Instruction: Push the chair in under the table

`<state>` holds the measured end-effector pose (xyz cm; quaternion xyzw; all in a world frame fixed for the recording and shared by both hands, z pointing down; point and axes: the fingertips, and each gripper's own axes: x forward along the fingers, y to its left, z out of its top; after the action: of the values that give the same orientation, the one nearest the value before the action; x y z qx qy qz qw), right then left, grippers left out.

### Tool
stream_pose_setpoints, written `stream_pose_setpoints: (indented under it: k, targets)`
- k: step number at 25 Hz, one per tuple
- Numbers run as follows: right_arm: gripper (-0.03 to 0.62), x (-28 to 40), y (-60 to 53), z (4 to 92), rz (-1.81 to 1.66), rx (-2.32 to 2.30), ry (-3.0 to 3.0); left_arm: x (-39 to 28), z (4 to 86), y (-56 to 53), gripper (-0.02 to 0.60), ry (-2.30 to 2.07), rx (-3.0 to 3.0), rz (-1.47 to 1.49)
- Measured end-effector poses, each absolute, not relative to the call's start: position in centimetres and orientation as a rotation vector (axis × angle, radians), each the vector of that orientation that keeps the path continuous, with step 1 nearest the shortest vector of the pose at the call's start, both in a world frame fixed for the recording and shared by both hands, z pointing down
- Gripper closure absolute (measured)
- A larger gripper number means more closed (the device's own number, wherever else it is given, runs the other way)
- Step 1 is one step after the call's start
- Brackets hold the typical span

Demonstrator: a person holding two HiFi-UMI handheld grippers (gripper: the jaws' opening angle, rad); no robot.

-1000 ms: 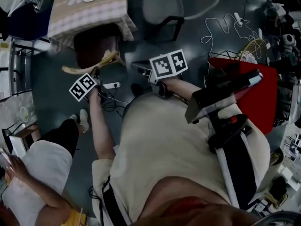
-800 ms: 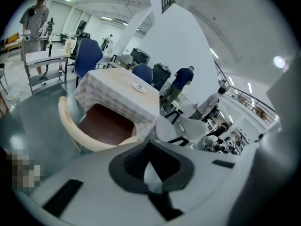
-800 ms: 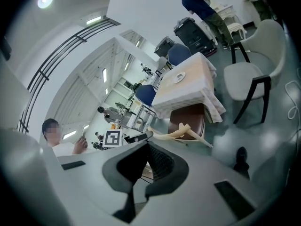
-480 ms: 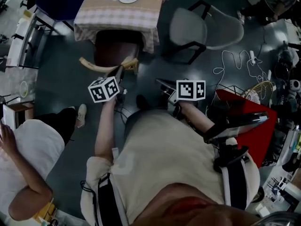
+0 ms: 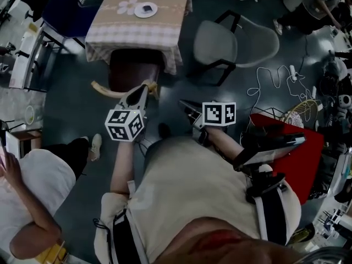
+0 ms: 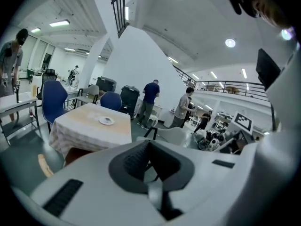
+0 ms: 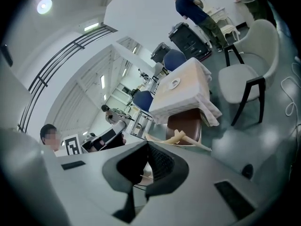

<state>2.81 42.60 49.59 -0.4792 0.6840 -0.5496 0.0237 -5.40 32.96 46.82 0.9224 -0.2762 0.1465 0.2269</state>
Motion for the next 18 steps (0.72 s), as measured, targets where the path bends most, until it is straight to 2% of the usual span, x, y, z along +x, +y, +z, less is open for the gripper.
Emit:
stream_pose_setpoints:
  k: [18]
  targets:
    - [0.585, 10.2, 43.1, 48.8, -1.644, -1.462, 2.113, 0.4, 44.0, 36.0, 0.574, -0.856, 2.617, 0.501]
